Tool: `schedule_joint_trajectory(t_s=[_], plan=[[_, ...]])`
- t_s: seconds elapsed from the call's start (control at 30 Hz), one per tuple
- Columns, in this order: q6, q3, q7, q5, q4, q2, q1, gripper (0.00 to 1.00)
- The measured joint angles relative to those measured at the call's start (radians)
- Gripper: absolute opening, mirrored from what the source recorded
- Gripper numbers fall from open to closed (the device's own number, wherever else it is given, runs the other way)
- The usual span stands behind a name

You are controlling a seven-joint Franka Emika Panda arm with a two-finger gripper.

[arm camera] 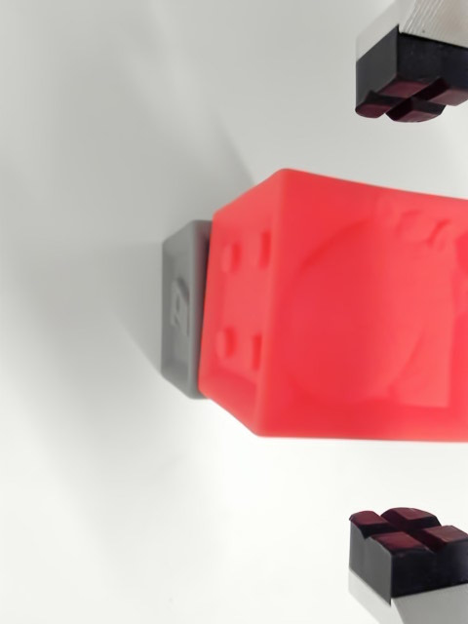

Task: Destack cube

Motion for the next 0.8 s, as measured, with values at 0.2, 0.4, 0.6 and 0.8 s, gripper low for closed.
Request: schedule_joint_trajectory(t_s=[0.2,0.4,0.6,0.8], plan=[[0.035,0.000,0.000,0.000,0.002,0.037,0.000,1.00],[0.057,0.000,0.000,0.000,0.005,0.062,0.000,1.00],[0.067,0.000,0.000,0.000,0.007,0.073,0.000,0.00],[0.068,0.000,0.000,0.001,0.008,0.073,0.000,0.00]])
